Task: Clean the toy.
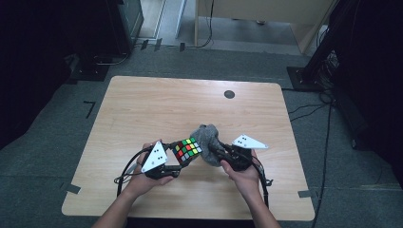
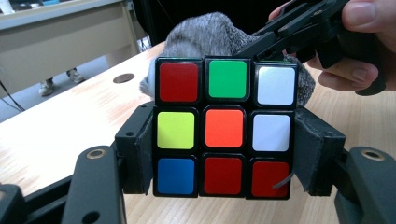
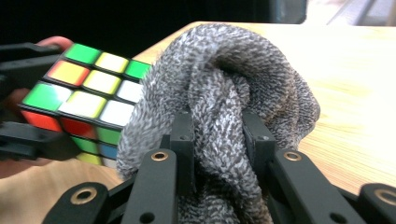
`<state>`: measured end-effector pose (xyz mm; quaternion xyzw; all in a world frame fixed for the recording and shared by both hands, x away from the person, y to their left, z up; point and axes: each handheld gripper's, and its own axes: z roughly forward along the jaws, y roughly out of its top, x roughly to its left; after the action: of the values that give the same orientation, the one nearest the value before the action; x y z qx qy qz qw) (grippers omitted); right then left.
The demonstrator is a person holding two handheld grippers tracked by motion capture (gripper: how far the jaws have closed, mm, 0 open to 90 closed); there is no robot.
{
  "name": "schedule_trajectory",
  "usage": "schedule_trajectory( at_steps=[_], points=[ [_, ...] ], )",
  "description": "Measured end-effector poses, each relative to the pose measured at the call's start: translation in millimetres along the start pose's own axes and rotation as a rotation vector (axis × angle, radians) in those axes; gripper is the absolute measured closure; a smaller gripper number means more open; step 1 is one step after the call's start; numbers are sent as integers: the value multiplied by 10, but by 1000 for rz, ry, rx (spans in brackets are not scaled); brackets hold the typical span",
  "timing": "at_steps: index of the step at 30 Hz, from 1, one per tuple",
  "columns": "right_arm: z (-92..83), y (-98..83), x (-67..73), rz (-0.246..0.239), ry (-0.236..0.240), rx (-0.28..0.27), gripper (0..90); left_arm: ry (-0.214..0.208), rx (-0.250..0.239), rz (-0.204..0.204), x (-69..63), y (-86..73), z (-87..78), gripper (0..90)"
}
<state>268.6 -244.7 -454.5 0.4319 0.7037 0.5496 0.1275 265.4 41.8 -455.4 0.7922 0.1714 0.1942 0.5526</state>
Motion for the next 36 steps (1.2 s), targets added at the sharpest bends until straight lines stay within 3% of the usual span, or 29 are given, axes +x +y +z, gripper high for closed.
schedule_trajectory(
  at_steps=[3,6,7,8,10,11,12,13,15,18,25,36],
  points=[
    [-54,46,31,-3,6,-42,719,6,12,2,6,-12,9,346],
    [-117,112,130,-36,32,-85,719,9,21,4,6,-18,22,346],
    [-157,151,210,-49,74,-118,718,13,28,6,3,-21,28,346],
    [-157,151,210,-49,74,-118,718,16,35,10,-1,-24,36,346],
    [-193,189,298,-46,141,-149,718,19,44,16,-14,-30,51,346],
    [-209,215,386,-70,185,-166,718,19,45,18,-21,-30,55,346],
    [-209,215,386,-70,185,-166,718,17,39,13,-29,-28,60,346],
    [-197,219,458,-80,225,-155,717,15,38,14,-33,-25,61,346],
    [-179,210,482,-90,232,-143,717,11,36,18,-36,-17,56,346],
    [-109,157,482,-94,228,-113,717,7,28,21,-42,-12,43,346],
    [-47,83,319,-53,192,-99,715,4,9,19,-29,1,11,346],
    [-68,58,136,-51,45,-64,723,12,13,16,-11,-6,5,346]
  ],
)
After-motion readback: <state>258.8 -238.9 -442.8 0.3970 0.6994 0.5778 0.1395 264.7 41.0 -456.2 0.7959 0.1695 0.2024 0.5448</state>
